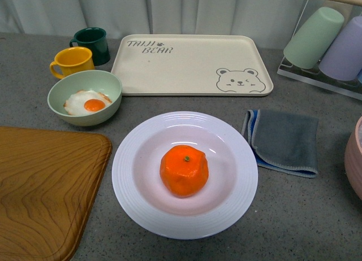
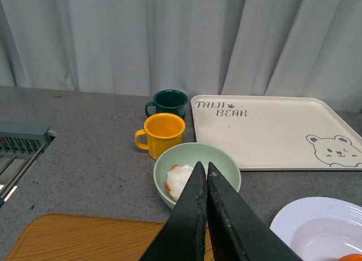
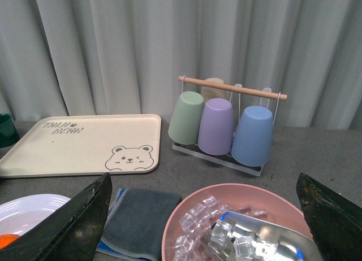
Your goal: Place orange and plate with both arms
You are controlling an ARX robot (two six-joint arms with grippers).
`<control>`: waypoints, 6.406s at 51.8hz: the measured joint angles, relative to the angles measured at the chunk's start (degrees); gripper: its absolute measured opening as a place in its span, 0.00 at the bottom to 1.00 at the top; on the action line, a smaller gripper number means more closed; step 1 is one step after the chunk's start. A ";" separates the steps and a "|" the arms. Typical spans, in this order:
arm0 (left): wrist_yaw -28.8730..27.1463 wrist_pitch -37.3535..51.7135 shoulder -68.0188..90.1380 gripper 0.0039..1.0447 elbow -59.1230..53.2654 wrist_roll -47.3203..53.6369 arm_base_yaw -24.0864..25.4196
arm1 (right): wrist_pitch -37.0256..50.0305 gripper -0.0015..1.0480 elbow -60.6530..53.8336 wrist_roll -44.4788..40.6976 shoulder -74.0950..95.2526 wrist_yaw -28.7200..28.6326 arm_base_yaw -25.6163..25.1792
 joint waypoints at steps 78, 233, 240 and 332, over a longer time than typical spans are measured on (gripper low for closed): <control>9.33 -46.58 -51.84 0.03 -2.23 0.04 9.44 | 0.00 0.91 0.00 0.00 0.00 0.02 0.00; 9.38 -54.75 -59.84 0.94 -2.23 0.20 9.46 | 31.91 0.44 40.57 55.76 122.66 -25.05 18.91; 9.38 -54.75 -59.84 0.94 -2.23 0.20 9.46 | 31.43 0.22 40.57 55.45 122.92 -24.44 18.91; 9.38 -54.75 -59.84 0.94 -2.23 0.20 9.46 | 21.86 0.04 88.52 58.64 143.34 -29.40 12.13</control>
